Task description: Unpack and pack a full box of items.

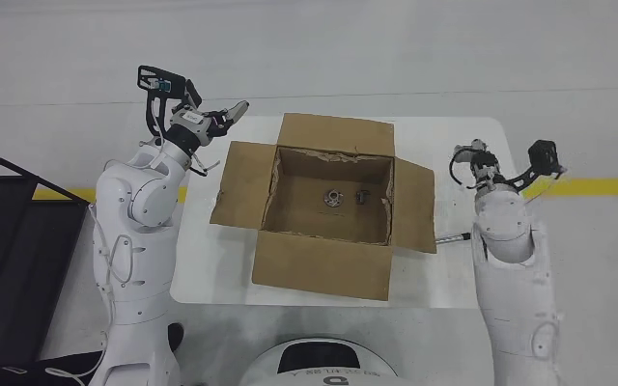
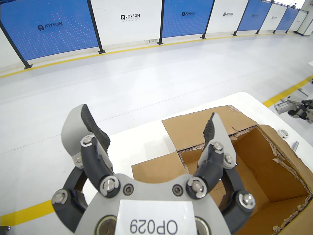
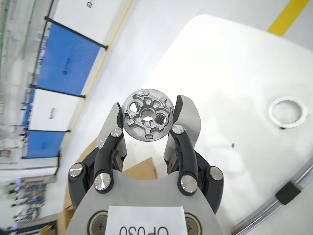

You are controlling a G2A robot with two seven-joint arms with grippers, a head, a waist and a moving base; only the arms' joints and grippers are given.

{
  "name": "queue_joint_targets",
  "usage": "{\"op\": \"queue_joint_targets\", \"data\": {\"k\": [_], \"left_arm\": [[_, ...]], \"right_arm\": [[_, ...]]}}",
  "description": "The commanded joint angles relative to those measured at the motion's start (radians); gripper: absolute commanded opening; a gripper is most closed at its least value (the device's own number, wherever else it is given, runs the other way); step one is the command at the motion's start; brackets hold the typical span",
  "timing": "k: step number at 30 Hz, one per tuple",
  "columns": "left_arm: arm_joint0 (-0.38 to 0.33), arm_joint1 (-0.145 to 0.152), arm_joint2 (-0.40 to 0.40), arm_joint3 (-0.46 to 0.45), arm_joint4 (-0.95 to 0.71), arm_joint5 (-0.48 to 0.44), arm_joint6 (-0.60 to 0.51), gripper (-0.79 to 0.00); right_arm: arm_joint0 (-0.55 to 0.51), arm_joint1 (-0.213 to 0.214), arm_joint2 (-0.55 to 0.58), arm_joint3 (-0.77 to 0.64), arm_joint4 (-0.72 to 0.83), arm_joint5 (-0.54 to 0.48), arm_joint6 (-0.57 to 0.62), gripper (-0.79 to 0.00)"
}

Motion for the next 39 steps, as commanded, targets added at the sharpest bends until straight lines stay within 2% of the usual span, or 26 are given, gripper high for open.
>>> {"op": "queue_joint_targets", "data": {"k": [1, 5, 7, 18, 21, 26, 30, 34, 39], "left_arm": [[0.000, 0.000, -0.001, 0.000, -0.001, 0.000, 0.000, 0.000], [0.000, 0.000, -0.001, 0.000, -0.001, 0.000, 0.000, 0.000], [0.000, 0.000, -0.001, 0.000, -0.001, 0.000, 0.000, 0.000], [0.000, 0.000, -0.001, 0.000, -0.001, 0.000, 0.000, 0.000], [0.000, 0.000, -0.001, 0.000, -0.001, 0.000, 0.000, 0.000], [0.000, 0.000, -0.001, 0.000, -0.001, 0.000, 0.000, 0.000], [0.000, 0.000, -0.001, 0.000, -0.001, 0.000, 0.000, 0.000], [0.000, 0.000, -0.001, 0.000, -0.001, 0.000, 0.000, 0.000], [0.000, 0.000, -0.001, 0.000, -0.001, 0.000, 0.000, 0.000]], "right_arm": [[-0.030, 0.000, 0.014, -0.029, 0.077, -0.044, 0.048, -0.785], [-0.067, 0.005, 0.044, -0.063, 0.192, -0.092, 0.201, -0.785], [-0.077, 0.007, 0.045, -0.072, 0.203, -0.091, 0.241, -0.785], [-0.077, 0.007, 0.045, -0.072, 0.203, -0.091, 0.241, -0.785], [-0.084, 0.008, 0.049, -0.071, 0.306, -0.140, 0.320, -0.785], [-0.121, 0.013, -0.018, -0.186, 0.341, -0.247, 0.468, -0.785], [-0.124, 0.022, -0.119, -0.252, 0.234, -0.295, 0.571, -0.785], [-0.105, 0.035, -0.237, -0.244, 0.007, -0.357, 0.656, -0.785], [-0.062, 0.035, -0.364, -0.150, -0.154, -0.349, 0.653, -0.785]]}}
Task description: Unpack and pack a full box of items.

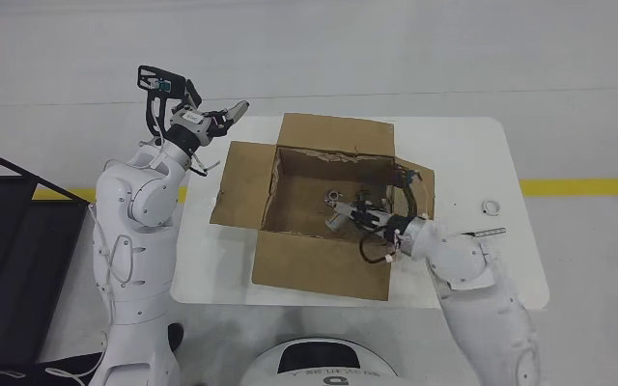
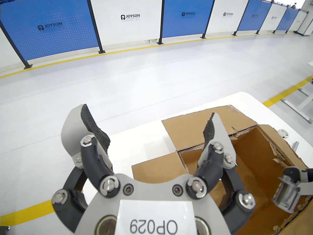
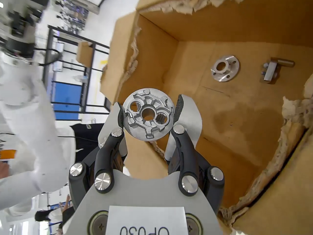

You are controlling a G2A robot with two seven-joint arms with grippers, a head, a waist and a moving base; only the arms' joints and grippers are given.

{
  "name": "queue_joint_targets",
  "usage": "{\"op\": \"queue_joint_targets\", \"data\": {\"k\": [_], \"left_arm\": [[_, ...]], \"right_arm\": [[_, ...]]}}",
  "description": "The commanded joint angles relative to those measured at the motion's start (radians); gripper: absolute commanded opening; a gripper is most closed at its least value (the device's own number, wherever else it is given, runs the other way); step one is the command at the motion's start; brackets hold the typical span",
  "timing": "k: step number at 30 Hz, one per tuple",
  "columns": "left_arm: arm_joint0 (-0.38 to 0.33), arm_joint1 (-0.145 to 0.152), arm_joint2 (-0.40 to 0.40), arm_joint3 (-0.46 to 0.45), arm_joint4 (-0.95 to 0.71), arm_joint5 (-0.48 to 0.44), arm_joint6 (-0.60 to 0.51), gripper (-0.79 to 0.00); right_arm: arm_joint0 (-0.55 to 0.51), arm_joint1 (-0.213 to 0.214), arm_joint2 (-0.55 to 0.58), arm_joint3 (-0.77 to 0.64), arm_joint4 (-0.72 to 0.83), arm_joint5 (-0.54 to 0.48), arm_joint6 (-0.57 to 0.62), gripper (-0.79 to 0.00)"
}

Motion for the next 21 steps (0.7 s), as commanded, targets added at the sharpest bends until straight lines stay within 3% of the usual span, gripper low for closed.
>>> {"op": "queue_joint_targets", "data": {"k": [1, 6, 11, 12, 14, 16, 20, 21], "left_arm": [[0.000, 0.000, -0.001, 0.000, -0.001, 0.000, 0.000, 0.000], [0.000, 0.000, -0.001, 0.000, -0.001, 0.000, 0.000, 0.000], [0.000, 0.000, -0.001, 0.000, -0.001, 0.000, 0.000, 0.000], [0.000, 0.000, -0.001, 0.000, -0.001, 0.000, 0.000, 0.000], [0.000, 0.000, -0.001, 0.000, -0.001, 0.000, 0.000, 0.000], [0.000, 0.000, -0.001, 0.000, -0.001, 0.000, 0.000, 0.000], [0.000, 0.000, -0.001, 0.000, -0.001, 0.000, 0.000, 0.000], [0.000, 0.000, -0.001, 0.000, -0.001, 0.000, 0.000, 0.000]], "right_arm": [[0.021, -0.001, -0.041, 0.036, -0.047, 0.004, -0.016, -0.785], [0.063, -0.007, -0.129, 0.106, -0.200, 0.050, -0.118, -0.785], [0.100, -0.011, -0.181, 0.146, -0.286, 0.108, -0.115, -0.785], [0.105, -0.011, -0.189, 0.151, -0.299, 0.120, -0.106, -0.665], [0.115, -0.012, -0.200, 0.157, -0.324, 0.148, -0.101, -0.533], [0.123, -0.013, -0.210, 0.162, -0.345, 0.174, -0.103, -0.529], [0.134, -0.015, -0.213, 0.148, -0.378, 0.229, -0.120, -0.406], [0.132, -0.015, -0.206, 0.132, -0.375, 0.239, -0.118, -0.231]]}}
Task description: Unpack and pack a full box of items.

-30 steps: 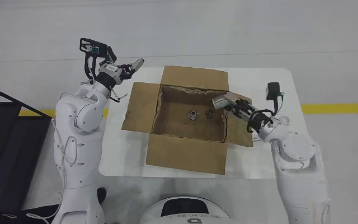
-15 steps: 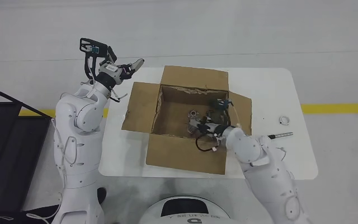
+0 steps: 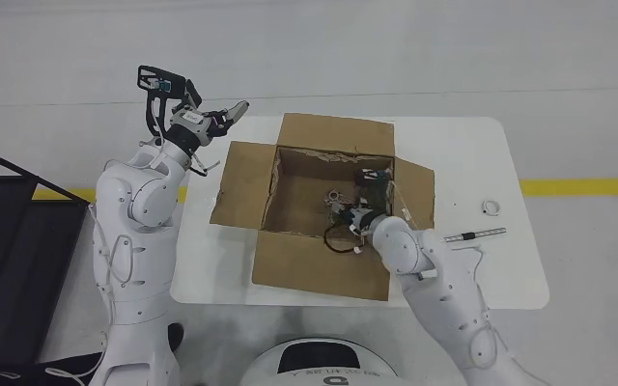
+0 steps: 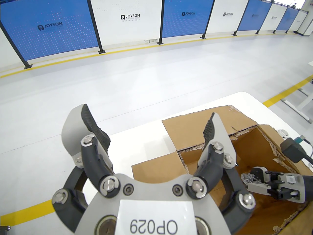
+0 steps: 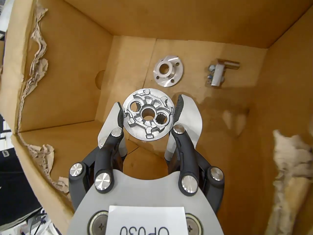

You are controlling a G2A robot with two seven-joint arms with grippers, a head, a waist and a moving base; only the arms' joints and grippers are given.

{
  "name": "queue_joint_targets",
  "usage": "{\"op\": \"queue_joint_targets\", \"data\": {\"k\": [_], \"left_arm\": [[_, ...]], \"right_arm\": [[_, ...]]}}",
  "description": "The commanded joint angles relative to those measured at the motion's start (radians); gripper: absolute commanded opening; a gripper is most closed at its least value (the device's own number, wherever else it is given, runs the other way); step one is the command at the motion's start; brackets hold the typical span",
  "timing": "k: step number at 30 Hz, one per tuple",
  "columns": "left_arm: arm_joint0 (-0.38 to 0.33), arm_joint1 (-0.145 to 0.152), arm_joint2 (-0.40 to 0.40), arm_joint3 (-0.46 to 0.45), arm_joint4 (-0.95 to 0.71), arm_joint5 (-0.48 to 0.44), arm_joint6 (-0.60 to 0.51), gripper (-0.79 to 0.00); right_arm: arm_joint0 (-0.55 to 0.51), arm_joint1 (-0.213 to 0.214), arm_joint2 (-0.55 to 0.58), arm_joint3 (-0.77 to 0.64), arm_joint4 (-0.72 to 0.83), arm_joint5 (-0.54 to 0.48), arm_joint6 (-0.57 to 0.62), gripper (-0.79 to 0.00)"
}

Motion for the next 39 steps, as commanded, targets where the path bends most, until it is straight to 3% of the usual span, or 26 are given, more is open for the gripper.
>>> {"op": "queue_joint_targets", "data": {"k": [1, 2, 11, 17, 23, 33, 36, 39], "left_arm": [[0.000, 0.000, -0.001, 0.000, -0.001, 0.000, 0.000, 0.000], [0.000, 0.000, -0.001, 0.000, -0.001, 0.000, 0.000, 0.000], [0.000, 0.000, -0.001, 0.000, -0.001, 0.000, 0.000, 0.000], [0.000, 0.000, -0.001, 0.000, -0.001, 0.000, 0.000, 0.000], [0.000, 0.000, -0.001, 0.000, -0.001, 0.000, 0.000, 0.000], [0.000, 0.000, -0.001, 0.000, -0.001, 0.000, 0.000, 0.000], [0.000, 0.000, -0.001, 0.000, -0.001, 0.000, 0.000, 0.000], [0.000, 0.000, -0.001, 0.000, -0.001, 0.000, 0.000, 0.000]], "right_arm": [[-0.007, 0.001, 0.014, -0.032, 0.005, 0.019, 0.006, -0.052], [-0.016, 0.003, 0.025, -0.060, 0.012, 0.024, 0.012, 0.000], [-0.181, 0.027, 0.221, -0.349, 0.144, -0.022, 0.061, 0.000], [-0.353, 0.030, 0.485, -0.510, 0.382, -0.086, -0.106, 0.000], [-0.491, 0.024, 0.674, -0.537, 0.573, -0.133, -0.207, 0.000], [-0.489, 0.025, 0.677, -0.530, 0.551, -0.133, -0.217, 0.000], [-0.470, 0.035, 0.632, -0.456, 0.276, -0.088, -0.215, 0.000], [-0.400, 0.042, 0.616, -0.360, 0.113, 0.056, -0.152, 0.000]]}}
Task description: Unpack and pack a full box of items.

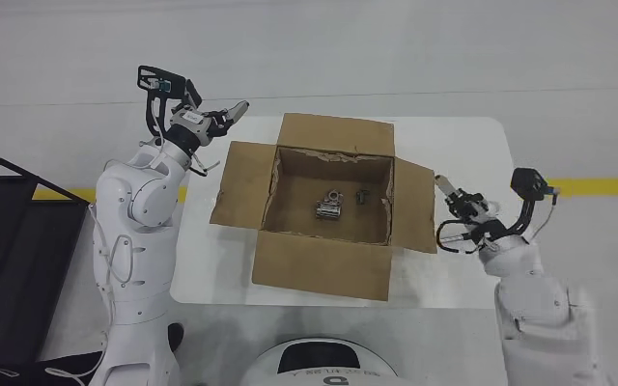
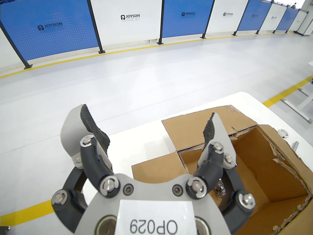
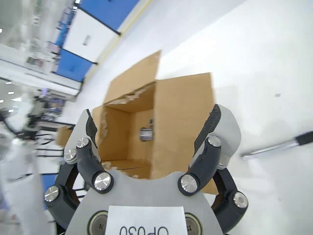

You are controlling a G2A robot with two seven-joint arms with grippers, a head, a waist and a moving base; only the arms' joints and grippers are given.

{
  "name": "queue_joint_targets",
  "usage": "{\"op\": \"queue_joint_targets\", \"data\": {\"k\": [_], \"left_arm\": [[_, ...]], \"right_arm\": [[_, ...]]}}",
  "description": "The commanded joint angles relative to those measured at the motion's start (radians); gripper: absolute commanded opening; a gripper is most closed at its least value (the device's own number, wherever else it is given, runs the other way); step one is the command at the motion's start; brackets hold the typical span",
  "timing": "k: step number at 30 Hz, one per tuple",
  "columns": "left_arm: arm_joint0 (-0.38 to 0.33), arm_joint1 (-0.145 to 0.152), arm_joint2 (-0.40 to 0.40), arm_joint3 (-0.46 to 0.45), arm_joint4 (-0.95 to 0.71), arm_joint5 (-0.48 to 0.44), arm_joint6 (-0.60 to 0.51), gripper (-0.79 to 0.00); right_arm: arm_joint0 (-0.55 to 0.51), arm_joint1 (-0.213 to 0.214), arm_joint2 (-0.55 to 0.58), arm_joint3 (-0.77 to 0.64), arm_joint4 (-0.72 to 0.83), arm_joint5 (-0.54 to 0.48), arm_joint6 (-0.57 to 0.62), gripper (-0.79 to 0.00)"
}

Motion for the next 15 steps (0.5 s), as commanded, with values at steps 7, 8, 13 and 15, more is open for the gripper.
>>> {"op": "queue_joint_targets", "data": {"k": [7, 8, 13, 15], "left_arm": [[0.000, 0.000, -0.001, 0.000, -0.001, 0.000, 0.000, 0.000], [0.000, 0.000, -0.001, 0.000, -0.001, 0.000, 0.000, 0.000], [0.000, 0.000, -0.001, 0.000, -0.001, 0.000, 0.000, 0.000], [0.000, 0.000, -0.001, 0.000, -0.001, 0.000, 0.000, 0.000]], "right_arm": [[0.218, 0.023, 0.013, 0.288, -0.399, 0.203, 0.244, 0.000], [0.244, 0.025, 0.018, 0.330, -0.434, 0.227, 0.256, 0.000], [0.389, 0.030, -0.002, 0.535, -0.481, 0.252, 0.312, -0.259], [0.437, 0.030, -0.018, 0.604, -0.481, 0.248, 0.333, -0.314]]}}
